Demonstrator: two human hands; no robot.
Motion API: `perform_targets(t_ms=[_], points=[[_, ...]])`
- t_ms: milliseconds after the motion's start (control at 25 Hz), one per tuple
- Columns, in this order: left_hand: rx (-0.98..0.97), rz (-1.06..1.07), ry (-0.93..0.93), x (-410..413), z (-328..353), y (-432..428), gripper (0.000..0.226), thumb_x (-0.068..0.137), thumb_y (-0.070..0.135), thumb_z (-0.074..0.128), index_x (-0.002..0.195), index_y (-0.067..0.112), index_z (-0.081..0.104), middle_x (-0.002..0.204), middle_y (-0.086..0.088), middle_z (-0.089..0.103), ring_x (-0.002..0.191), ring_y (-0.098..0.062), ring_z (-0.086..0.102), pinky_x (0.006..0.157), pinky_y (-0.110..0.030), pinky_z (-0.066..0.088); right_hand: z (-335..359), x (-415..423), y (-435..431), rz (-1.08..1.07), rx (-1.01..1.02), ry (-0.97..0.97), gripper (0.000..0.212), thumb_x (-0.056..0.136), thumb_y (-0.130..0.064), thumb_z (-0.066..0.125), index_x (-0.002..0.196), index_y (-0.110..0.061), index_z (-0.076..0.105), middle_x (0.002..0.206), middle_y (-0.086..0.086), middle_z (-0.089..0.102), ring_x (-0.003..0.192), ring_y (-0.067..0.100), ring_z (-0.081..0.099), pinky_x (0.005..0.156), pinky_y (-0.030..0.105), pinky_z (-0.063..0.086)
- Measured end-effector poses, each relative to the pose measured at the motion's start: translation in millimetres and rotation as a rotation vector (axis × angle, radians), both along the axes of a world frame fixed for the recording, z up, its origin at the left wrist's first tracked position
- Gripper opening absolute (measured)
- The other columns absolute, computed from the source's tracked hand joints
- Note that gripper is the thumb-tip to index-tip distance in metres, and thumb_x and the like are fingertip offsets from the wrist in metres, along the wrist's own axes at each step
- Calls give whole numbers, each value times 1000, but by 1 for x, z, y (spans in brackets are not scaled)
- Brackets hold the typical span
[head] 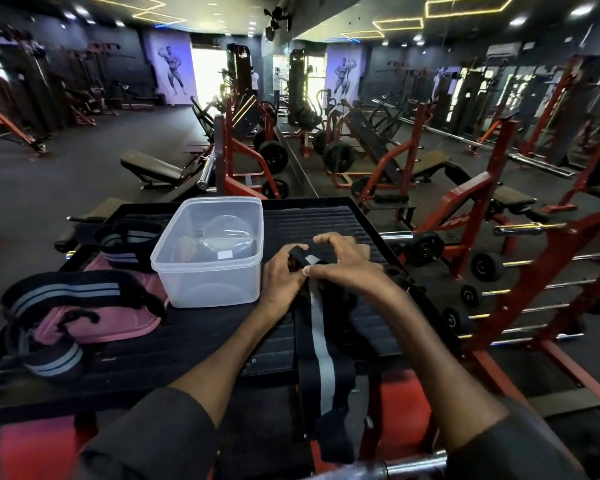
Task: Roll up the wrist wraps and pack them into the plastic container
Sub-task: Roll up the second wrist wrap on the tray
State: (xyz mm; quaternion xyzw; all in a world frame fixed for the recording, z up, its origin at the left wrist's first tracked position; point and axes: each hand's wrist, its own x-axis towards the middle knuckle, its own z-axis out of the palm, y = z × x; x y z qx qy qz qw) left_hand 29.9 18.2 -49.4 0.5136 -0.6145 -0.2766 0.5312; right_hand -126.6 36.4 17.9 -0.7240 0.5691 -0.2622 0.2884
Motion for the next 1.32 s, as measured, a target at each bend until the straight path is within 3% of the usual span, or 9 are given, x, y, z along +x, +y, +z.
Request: perform_targets(t_ms=[160,280,400,640,840,960,1080,1160,1320], points=[[5,-33,27,0,-2,-2,33,80,4,71,113,12,70,110,-3,73,98,-13,69,90,-32,56,-30,3,-9,-45,-82,104,58,83,-38,71,137,-33,51,136,-1,50,133,24,36,91,36,30],[57,-84,146,3,-5,-6,26,87,-4,66,109,9,69,102,1,72,88,-1,67,82,-22,51,-38,0,-11,-54,-240,106,47,82,-36,69,127,-34,58,129,-7,58,126,19,46,97,41,34],[145,-213,306,5,-5,-5,20,95,-3,60,114,0,64,100,-4,71,90,-5,67,83,-20,52,-34,-11,-20,49,-417,-16,46,77,-28,71,123,-26,63,116,-7,71,111,16,65,96,46,52],[197,-343,439,11,5,-1,25,98,7,61,122,-1,61,99,-1,73,90,-8,68,80,-19,55,-13,-31,-37,188,-506,-120,26,84,-4,77,109,-8,74,105,2,76,101,14,70,93,32,55],[107,-267,247,10,26,-7,24,97,14,64,121,15,63,99,-2,65,81,-9,58,69,-10,45,-10,-32,-46,189,-537,-191,26,82,2,76,105,-9,77,99,3,77,96,16,72,86,31,56],[-18,-231,57,17,24,-12,22,93,24,68,110,37,65,100,-5,62,87,-17,53,79,-26,45,-13,-27,-42,133,-577,-238,28,76,4,80,100,-11,80,95,3,77,92,19,71,82,37,59],[-68,-200,40,18,19,-7,24,91,26,70,108,42,65,97,-7,64,86,-16,54,79,-29,46,-17,-23,-36,143,-658,-279,28,72,7,79,95,-9,80,92,-2,76,90,20,71,81,37,58],[-120,-167,50,15,18,-1,28,90,18,72,107,39,66,97,-2,69,85,-8,58,80,-25,48,-18,-21,-33,154,-602,-339,30,73,11,76,94,-10,79,92,-4,75,91,14,71,82,32,58],[-150,-175,121,12,21,6,31,87,3,74,106,27,68,101,11,71,89,5,65,84,-13,48,-3,-32,-26,213,-63,-656,26,82,10,71,103,-4,75,103,4,77,96,4,71,80,16,52]])
